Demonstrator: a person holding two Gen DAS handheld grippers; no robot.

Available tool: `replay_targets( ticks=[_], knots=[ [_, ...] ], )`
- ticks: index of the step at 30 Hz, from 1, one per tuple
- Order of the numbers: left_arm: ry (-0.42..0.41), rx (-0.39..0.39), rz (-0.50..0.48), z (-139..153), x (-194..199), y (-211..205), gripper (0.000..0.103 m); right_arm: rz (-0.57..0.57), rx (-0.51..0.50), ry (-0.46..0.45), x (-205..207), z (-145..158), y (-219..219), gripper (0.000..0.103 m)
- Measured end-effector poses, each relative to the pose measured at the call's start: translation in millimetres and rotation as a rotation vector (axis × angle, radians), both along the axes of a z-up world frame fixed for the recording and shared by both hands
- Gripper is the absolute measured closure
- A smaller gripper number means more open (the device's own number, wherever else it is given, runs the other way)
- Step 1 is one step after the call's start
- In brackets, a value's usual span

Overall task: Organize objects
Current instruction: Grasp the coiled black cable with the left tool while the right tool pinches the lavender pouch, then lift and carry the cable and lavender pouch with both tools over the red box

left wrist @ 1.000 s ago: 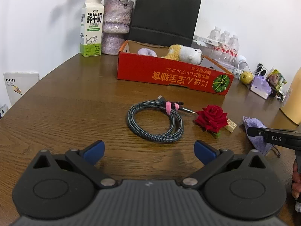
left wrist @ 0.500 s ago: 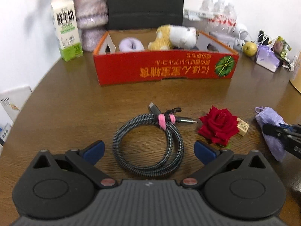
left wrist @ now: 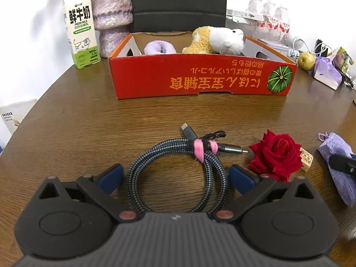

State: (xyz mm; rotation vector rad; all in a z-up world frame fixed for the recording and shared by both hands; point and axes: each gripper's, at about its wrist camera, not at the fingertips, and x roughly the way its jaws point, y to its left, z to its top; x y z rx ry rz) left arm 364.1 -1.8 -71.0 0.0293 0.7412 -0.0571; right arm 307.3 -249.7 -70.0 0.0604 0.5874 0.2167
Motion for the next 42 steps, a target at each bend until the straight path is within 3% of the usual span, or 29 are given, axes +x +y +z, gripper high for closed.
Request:
replay_targets(
  ticks=[4,14,30,42],
  knots=[
    [-0.014,-0.030,0.004,3.1,-5.3,3.7,0.012,0.000,-0.004,-0.003,-0.5,0.0,0.0,0.095],
    [-0.111,0.034,-0.002,13.0,-33.2,-6.5,0.013,-0.004,-0.002,-0.023,-2.9,1.2,-1.0,0.096],
    [-0.220,-0.006,0.041,30.2,-79.7,-9.1,0.013,0.010,-0.032,-0.229,-32.5,17.4,8.1,0.098],
    [-0.296,-0.039,0.044,60.3,-80.2,-23.0,0.013,0.010,0.009,-0.298,-34.0,40.1,10.0,0.098]
  ],
)
